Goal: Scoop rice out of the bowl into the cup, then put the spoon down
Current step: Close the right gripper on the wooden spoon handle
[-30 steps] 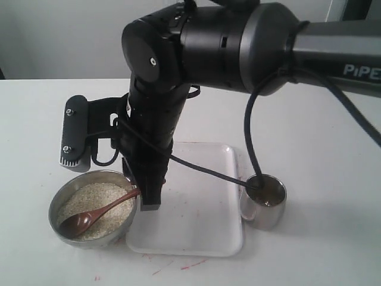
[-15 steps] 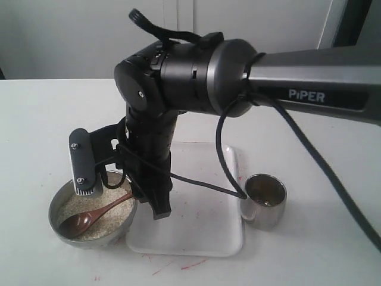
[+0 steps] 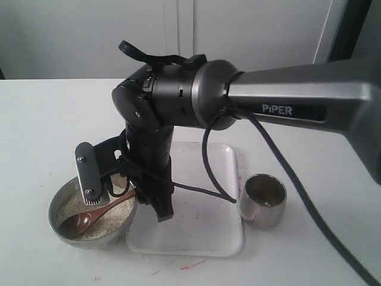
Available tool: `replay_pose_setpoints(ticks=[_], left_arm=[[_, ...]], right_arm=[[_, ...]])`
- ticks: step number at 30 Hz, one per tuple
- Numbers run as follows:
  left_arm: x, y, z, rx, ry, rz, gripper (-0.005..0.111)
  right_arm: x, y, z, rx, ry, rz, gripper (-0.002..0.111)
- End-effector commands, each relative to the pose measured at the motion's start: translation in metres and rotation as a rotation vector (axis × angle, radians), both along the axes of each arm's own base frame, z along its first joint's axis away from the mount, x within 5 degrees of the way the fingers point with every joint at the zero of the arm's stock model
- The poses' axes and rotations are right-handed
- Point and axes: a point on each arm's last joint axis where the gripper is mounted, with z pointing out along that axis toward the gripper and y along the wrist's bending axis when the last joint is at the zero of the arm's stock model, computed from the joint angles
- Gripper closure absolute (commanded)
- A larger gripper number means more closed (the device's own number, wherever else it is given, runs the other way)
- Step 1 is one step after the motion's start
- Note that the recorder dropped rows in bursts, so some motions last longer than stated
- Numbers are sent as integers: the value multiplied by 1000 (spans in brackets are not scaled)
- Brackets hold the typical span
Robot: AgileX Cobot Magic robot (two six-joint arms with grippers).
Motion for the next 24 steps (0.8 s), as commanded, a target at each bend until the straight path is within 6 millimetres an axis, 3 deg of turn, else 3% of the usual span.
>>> replay_pose_setpoints(ticks=[1,8,12,24], left_arm=[[0,-1,2,-13,-2,-8,92],[0,-1,2,-13,-2,-8,92],[0,-1,2,-13,-2,-8,92],[0,-1,2,-13,-2,-8,92]], right_arm=[[4,3,-5,6,-12,13,56],[3,3,-15,-25,19,10,57],[2,1,-17,-46,40,7,70],[1,0,-18,-57,55,-8,94]])
